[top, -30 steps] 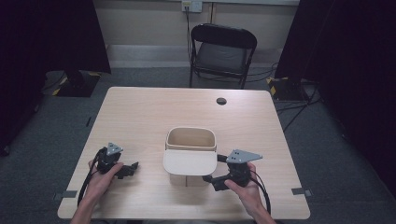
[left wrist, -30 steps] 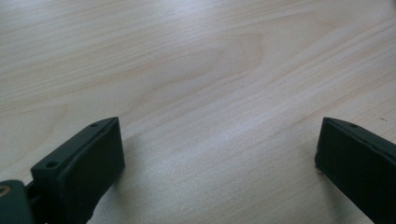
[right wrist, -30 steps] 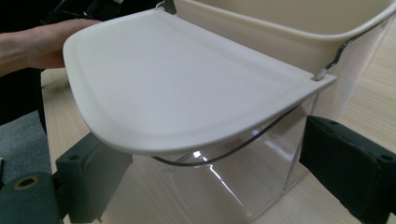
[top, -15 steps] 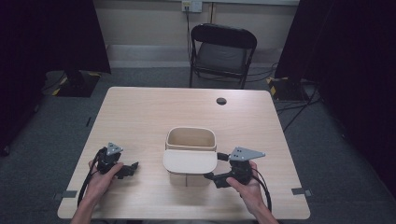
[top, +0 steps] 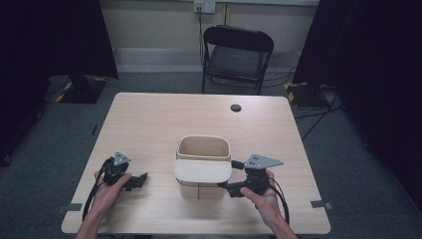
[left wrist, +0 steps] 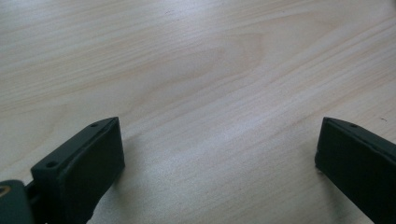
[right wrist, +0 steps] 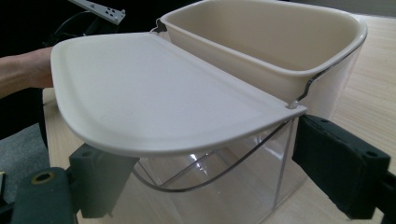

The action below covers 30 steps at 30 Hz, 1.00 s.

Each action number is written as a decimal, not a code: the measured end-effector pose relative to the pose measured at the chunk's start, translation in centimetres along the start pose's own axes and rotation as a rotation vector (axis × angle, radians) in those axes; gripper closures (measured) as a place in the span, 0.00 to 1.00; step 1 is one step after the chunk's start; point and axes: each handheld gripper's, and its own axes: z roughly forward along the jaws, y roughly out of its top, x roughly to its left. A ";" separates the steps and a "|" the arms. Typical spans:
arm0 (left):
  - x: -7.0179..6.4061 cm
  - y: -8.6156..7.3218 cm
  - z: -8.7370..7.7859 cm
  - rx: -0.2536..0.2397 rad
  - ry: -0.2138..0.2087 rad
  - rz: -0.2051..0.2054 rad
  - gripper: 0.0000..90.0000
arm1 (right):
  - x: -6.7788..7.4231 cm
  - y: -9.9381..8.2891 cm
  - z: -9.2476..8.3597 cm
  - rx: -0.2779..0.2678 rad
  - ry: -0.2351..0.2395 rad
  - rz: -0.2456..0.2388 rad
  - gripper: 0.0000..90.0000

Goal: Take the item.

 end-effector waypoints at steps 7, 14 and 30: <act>0.0 0.0 0.0 0.000 0.000 0.000 0.01 | -0.2 0.2 0.1 -0.003 -0.002 0.002 0.16; 0.0 0.0 0.0 0.000 0.000 0.000 0.01 | -0.3 0.5 0.1 -0.006 -0.010 -0.001 0.16; 0.0 0.0 0.0 0.000 0.000 0.000 0.01 | -0.5 1.1 0.2 -0.020 -0.022 0.002 0.16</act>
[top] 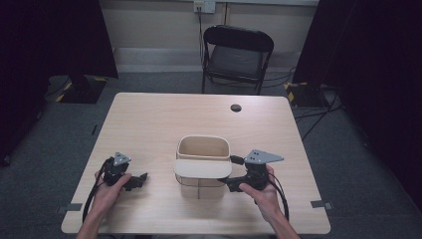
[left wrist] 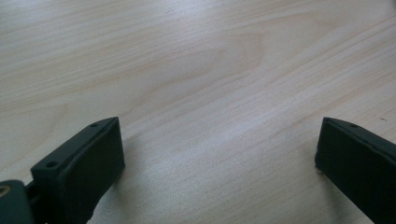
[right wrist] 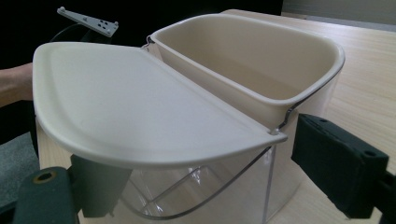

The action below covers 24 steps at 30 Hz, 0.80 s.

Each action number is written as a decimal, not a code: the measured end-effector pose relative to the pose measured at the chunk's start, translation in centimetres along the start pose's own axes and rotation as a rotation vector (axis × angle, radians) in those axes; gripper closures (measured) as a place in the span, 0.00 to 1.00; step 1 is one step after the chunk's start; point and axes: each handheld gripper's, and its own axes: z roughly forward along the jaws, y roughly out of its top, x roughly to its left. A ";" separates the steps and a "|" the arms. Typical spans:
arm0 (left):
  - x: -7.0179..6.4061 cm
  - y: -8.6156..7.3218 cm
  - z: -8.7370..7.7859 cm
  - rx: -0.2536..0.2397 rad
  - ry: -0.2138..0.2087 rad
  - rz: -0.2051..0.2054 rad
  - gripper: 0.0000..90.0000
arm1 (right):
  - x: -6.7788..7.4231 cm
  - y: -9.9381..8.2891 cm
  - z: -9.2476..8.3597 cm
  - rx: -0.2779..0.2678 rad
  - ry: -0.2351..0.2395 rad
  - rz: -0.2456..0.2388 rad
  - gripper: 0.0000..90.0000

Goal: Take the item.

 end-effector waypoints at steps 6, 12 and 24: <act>0.0 0.0 0.0 0.000 0.000 0.000 0.01 | -0.1 0.2 0.0 -0.004 0.004 0.007 0.16; 0.0 0.0 0.0 0.000 0.000 0.000 0.01 | -0.2 0.6 -0.1 -0.016 0.007 0.010 0.16; 0.0 0.0 0.0 -0.001 0.001 0.000 0.01 | -0.5 0.8 -0.1 -0.022 0.012 0.016 0.16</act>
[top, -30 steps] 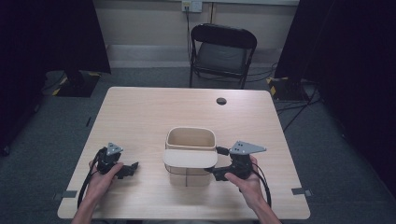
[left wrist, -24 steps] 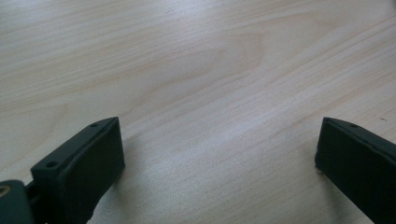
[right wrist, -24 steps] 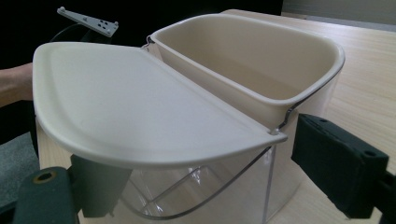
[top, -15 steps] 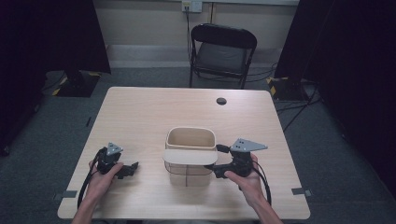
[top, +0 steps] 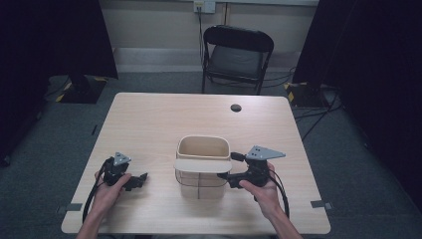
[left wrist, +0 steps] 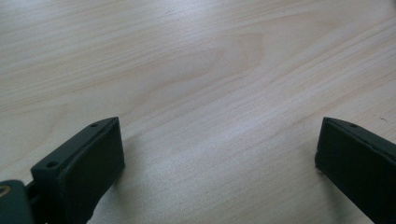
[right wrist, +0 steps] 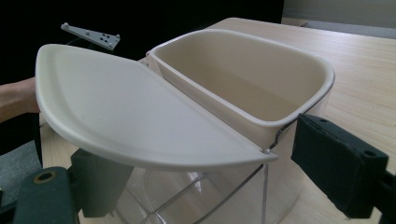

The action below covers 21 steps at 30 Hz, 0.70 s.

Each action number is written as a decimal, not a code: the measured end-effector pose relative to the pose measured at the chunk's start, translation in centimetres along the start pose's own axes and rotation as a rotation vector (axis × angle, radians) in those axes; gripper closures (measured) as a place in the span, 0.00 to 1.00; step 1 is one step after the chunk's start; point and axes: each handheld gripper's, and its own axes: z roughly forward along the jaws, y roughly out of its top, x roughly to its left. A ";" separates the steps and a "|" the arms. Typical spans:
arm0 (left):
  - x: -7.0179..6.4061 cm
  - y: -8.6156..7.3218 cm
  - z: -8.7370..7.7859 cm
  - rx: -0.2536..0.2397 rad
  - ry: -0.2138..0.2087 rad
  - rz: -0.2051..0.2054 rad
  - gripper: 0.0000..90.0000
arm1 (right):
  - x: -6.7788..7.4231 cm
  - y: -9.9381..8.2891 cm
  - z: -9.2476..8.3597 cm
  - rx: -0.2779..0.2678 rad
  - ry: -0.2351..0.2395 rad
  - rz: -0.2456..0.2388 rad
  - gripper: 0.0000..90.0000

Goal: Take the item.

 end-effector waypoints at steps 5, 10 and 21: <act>0.0 0.0 0.0 0.000 -0.001 -0.001 0.01 | 0.0 0.0 0.0 -0.001 0.001 -0.003 0.17; 0.0 0.0 0.0 0.000 0.000 0.000 0.01 | -0.1 0.1 -0.1 -0.001 0.003 -0.003 0.17; 0.0 0.0 0.0 -0.001 0.000 0.000 0.01 | -0.2 0.3 -0.2 -0.008 0.008 -0.001 0.20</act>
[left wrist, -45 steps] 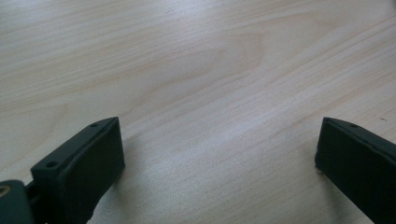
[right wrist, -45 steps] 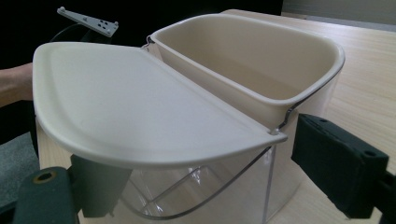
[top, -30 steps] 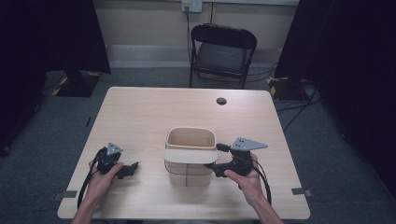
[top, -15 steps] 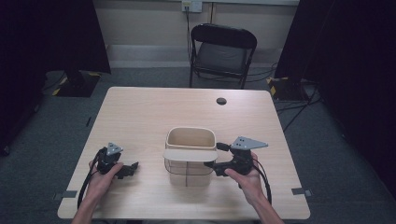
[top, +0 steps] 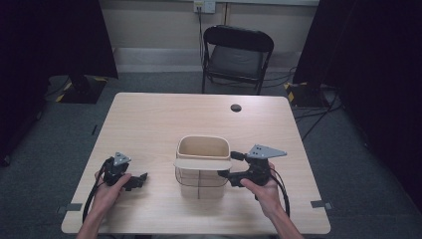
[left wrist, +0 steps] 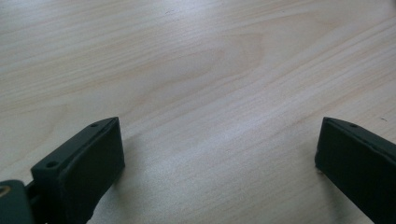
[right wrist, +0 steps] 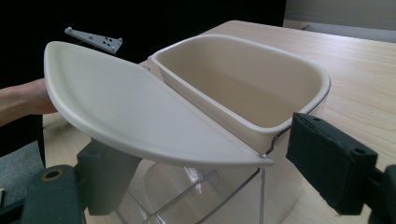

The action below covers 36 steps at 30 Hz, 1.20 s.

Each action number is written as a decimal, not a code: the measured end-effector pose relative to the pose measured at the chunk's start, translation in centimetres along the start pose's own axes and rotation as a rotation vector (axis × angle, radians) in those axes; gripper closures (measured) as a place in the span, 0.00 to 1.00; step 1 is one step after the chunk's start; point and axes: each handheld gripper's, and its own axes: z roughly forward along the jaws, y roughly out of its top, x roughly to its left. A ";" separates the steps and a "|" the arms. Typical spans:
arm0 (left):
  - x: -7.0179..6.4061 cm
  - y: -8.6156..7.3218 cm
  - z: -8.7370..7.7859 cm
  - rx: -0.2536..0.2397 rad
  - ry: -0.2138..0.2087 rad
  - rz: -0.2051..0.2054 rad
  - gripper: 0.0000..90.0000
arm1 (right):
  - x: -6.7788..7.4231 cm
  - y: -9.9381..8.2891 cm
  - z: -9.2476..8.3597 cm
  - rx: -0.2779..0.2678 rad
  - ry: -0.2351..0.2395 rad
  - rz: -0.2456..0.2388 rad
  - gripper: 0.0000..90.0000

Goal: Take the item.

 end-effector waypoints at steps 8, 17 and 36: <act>0.0 0.0 0.0 0.001 0.000 0.000 0.01 | 0.0 0.1 -0.1 -0.004 0.003 -0.005 0.21; 0.0 0.0 0.0 0.001 0.000 0.000 0.01 | 0.3 0.3 -0.5 -0.010 0.007 -0.012 0.24; 0.0 0.0 0.0 0.004 0.000 0.005 0.01 | 1.0 0.7 -0.7 -0.038 0.075 -0.030 0.42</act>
